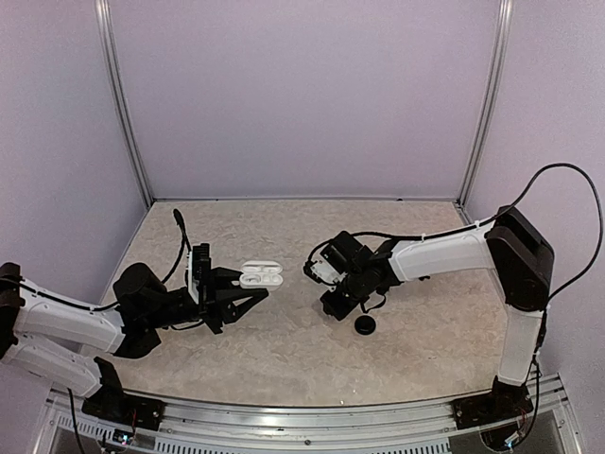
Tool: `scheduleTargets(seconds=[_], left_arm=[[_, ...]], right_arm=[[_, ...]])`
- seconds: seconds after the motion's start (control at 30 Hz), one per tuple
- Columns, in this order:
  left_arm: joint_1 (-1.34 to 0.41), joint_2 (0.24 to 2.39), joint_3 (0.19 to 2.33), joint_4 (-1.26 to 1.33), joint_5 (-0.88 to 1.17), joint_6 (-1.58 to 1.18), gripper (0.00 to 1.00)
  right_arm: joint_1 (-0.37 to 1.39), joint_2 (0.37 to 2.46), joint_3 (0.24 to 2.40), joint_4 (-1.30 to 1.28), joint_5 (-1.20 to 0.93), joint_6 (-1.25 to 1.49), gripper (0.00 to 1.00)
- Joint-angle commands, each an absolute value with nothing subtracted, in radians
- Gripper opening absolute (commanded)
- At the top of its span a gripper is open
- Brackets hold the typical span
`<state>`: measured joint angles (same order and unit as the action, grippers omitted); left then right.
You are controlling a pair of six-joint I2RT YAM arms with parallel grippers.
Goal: Insert the wireless bluetooth earbuds into the charging case
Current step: Pick up the right earbud from the center of the board.
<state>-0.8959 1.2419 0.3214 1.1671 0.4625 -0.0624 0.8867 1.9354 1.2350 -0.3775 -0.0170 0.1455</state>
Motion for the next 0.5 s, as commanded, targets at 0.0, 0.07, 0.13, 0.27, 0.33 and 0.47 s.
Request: scheduleTargets(seconds=[0.0,0.07,0.13,0.27,0.33,0.47], left_arm=[[-0.890,1.249,0.331,1.203,0.469,-0.063,0.01],[-0.890,1.250,0.331,1.203,0.468,-0.063,0.01],[-0.890,1.249,0.330,1.203,0.469,-0.063,0.01],[-0.889,1.246,0.324,1.201,0.470,-0.064,0.01],[-0.888,1.241,0.322,1.200,0.470,-0.065,0.01],[-0.880,1.232,0.318,1.195,0.480,-0.068,0.01]], right_arm=[[0.879,1.905,1.238,-0.431,0.028,0.138,0.11],[0.876,1.896,1.235,-0.431,0.033,0.136,0.09],[0.874,1.882,1.232,-0.427,0.030,0.131,0.08],[0.866,1.831,1.219,-0.410,0.007,0.107,0.06],[0.860,1.790,1.208,-0.395,-0.024,0.078,0.06],[0.852,1.672,1.170,-0.352,-0.103,-0.021,0.04]])
